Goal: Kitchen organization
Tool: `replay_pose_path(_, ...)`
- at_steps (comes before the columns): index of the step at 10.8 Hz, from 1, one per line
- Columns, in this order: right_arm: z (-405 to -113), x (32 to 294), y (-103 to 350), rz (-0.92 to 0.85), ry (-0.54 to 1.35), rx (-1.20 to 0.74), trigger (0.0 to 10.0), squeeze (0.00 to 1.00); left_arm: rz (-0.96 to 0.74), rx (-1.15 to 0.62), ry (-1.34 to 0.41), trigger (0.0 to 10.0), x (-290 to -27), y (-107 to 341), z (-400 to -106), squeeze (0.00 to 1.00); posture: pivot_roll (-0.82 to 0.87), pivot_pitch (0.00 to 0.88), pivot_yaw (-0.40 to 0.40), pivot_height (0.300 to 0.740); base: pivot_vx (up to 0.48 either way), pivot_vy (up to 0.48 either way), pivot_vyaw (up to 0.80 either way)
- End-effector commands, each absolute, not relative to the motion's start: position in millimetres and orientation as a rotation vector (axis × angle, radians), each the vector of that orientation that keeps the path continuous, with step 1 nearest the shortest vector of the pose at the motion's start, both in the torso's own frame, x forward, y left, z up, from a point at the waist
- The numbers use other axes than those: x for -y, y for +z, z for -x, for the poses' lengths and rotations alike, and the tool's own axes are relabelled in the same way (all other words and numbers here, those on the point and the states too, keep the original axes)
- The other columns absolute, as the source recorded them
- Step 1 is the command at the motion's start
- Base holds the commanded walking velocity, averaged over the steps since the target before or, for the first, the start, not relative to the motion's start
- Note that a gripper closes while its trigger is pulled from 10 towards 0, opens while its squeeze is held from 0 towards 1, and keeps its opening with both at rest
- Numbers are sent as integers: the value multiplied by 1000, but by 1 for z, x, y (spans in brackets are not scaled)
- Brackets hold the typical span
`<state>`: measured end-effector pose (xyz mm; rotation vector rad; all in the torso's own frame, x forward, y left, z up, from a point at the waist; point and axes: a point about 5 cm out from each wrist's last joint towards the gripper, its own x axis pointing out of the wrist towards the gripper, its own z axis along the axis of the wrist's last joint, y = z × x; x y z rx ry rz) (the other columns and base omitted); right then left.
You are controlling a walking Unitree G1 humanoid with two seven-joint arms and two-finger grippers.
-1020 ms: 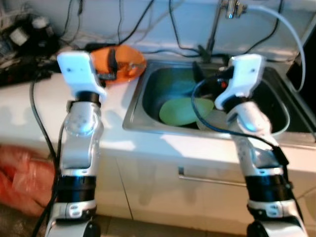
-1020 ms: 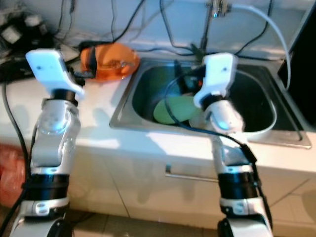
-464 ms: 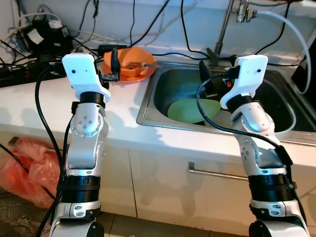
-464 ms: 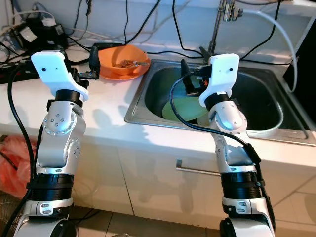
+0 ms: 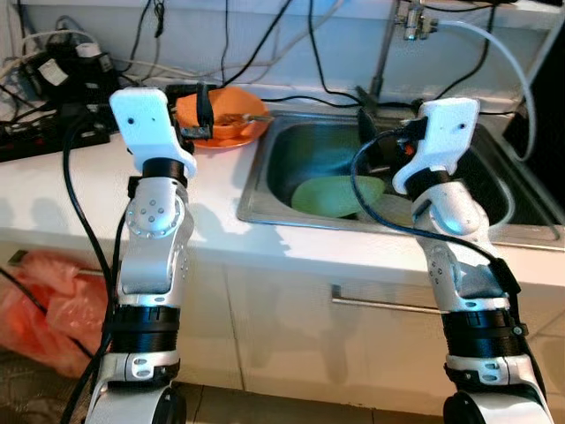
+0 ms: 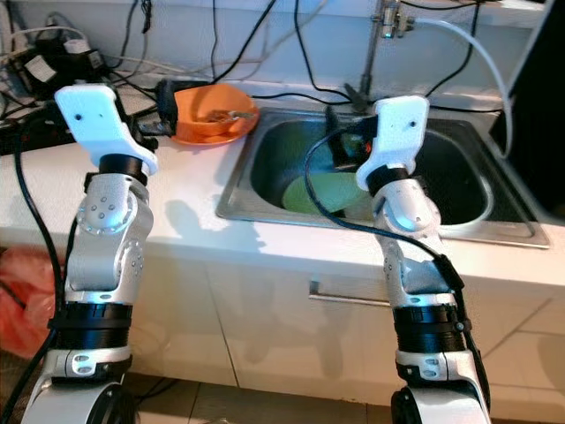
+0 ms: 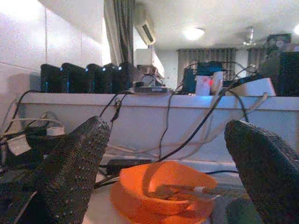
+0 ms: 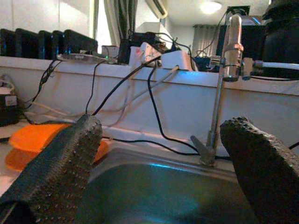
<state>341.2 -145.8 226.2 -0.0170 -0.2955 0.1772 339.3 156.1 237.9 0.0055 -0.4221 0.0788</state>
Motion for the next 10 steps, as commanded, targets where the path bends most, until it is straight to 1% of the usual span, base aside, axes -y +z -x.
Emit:
replay_pose_path(1,-343,143,232,17,183,311,10000,0,-3,411,105,10000,-160,240,-342,0,39,0,30,740,0,352,0)
replay_pose_path(4,-342,143,228,-1,166,303,10000,0,-12,389,105,10000,-159,238,-344,0,39,0,40,740,0,431,0)
replay_pose_path(7,-342,146,226,-3,148,299,10000,0,-6,411,87,10000,-156,240,-345,0,35,0,44,740,0,0,0)
replay_pose_path(10,-342,146,226,-2,144,299,10000,0,-16,380,76,10000,-155,239,-347,0,35,0,47,740,0,0,0)
